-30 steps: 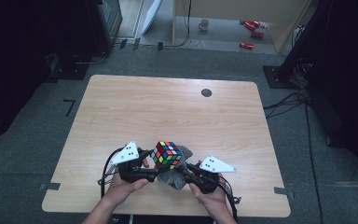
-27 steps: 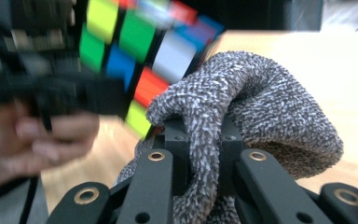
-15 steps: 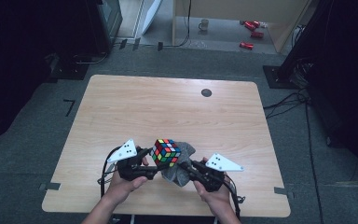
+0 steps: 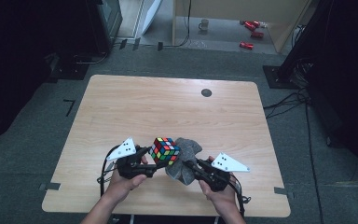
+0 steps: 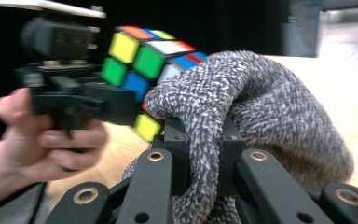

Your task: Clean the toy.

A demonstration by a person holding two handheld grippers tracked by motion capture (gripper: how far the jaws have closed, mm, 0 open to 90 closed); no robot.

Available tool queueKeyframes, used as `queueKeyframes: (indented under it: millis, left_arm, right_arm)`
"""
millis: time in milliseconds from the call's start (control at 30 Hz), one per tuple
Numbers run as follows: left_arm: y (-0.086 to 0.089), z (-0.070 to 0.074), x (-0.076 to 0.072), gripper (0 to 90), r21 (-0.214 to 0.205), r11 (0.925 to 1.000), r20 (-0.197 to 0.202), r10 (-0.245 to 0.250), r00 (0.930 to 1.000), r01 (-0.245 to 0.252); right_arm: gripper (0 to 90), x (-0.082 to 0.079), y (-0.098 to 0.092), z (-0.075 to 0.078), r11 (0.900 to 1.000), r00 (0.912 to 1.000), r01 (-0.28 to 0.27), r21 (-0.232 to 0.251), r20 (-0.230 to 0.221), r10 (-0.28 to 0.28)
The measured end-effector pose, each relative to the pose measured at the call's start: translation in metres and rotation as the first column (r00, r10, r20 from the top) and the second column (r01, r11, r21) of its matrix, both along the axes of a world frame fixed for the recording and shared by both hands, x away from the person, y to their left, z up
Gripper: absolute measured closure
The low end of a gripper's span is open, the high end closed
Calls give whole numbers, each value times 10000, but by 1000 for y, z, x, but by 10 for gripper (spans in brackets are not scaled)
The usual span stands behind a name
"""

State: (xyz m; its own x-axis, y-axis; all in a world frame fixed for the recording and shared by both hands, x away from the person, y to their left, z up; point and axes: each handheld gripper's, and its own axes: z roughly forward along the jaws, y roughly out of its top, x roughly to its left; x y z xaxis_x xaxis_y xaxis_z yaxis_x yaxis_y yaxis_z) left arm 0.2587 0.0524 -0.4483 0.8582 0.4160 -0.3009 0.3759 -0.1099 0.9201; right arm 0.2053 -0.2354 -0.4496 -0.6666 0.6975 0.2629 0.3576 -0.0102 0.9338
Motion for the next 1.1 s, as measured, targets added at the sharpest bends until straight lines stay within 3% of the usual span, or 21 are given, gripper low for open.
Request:
queueKeyframes:
  millis: [33, 67, 100, 167, 200, 300, 333, 400, 433, 467, 500, 567, 600, 667, 700, 767, 833, 867, 900, 1000, 1100]
  left_arm:
    - [0, -2, 1, 353, 93, 10000, -10, 28, 10000, -28]
    - [0, -3, 3, 353, 155, 9999, -31, 43, 10000, -42]
    - [0, -3, 3, 353, 155, 9999, -31, 43, 10000, -42]
    - [0, -4, 4, 353, 222, 9997, 0, 72, 10000, -72]
    - [0, -4, 6, 353, 184, 9998, -43, 104, 9999, -103]
    - [1, -4, 6, 353, 214, 9997, 7, 114, 9999, -114]
    - [1, -4, 6, 353, 214, 9997, 7, 114, 9999, -114]
    - [3, -4, 6, 353, 194, 9997, 43, 145, 9999, -146]
    - [4, -3, 6, 353, 135, 9998, 46, 169, 9998, -169]
    - [4, -3, 6, 353, 135, 9998, 46, 169, 9998, -169]
    - [6, -2, 7, 353, 107, 9997, 47, 198, 9998, -199]
    - [8, -1, 7, 353, 29, 9997, 59, 235, 9997, -235]
    - [10, 0, 8, 353, -70, 9997, 23, 250, 9997, -250]
    - [11, 1, 8, 353, -151, 9995, 29, 272, 9996, -272]
    - [11, 1, 9, 353, -146, 9996, 28, 258, 9997, -258]
    - [11, 1, 10, 353, -127, 9996, 22, 234, 9997, -234]
    - [10, 0, 11, 353, -163, 9997, -51, 197, 9998, -198]
    - [10, 0, 11, 353, -163, 9997, -51, 197, 9998, -198]
    - [9, 0, 11, 353, -229, 9997, -123, 116, 9999, -119]
    - [1, 0, 8, 353, -401, 9986, -282, -359, 9990, 348]
    - [-9, 0, 2, 353, -254, 9958, -175, -881, 9960, 876]
  right_arm:
    - [804, 0, 0, 0, 10000, 10000, 0, 0, 0, 0]
    - [784, 6, -4, -10, 9923, 9983, 393, -1178, -377, -441]
    - [784, 6, -4, -10, 9923, 9983, 393, -1178, -377, -441]
    - [672, 12, -6, -19, 9815, 9925, 717, -1776, -851, -879]
    - [405, 21, 0, -31, 9593, 9810, 1313, -2498, -1064, -1620]
    - [149, 30, 17, -44, 9271, 9689, 1241, -3536, -1586, -1902]
    - [149, 30, 17, -44, 9271, 9689, 1241, -3536, -1586, -1902]
    - [38, 34, 33, -54, 8964, 9616, 1048, -4307, -1861, -2018]
    - [43, 34, 45, -64, 8532, 9614, 1158, -5086, -1585, -2249]
    - [43, 34, 45, -64, 8532, 9614, 1158, -5086, -1585, -2249]
    - [85, 35, 49, -69, 8253, 9540, 1330, -5488, -1548, -2567]
    - [143, 35, 47, -69, 8247, 9504, 1449, -5467, -1550, -2698]
    - [393, 34, 39, -66, 8175, 9484, 1740, -5491, -1301, -2892]
    - [629, 33, 30, -67, 8210, 9455, 2062, -5324, -1075, -3072]
    - [717, 32, 23, -67, 8335, 9443, 2189, -5073, -1048, -3118]
    - [778, 32, 12, -64, 8742, 9464, 2207, -4325, -1219, -2992]
    - [791, 28, 5, -56, 9241, 9654, 1932, -3297, -1043, -2391]
    - [791, 28, 5, -56, 9241, 9654, 1932, -3297, -1043, -2391]
    - [794, 22, 4, -43, 9624, 9863, 1387, -2336, -555, -1557]
    - [794, 13, 9, -27, 9834, 9985, 544, -1734, 208, -516]
    - [794, 3, 19, -16, 9851, 9962, -103, -1719, 834, 250]
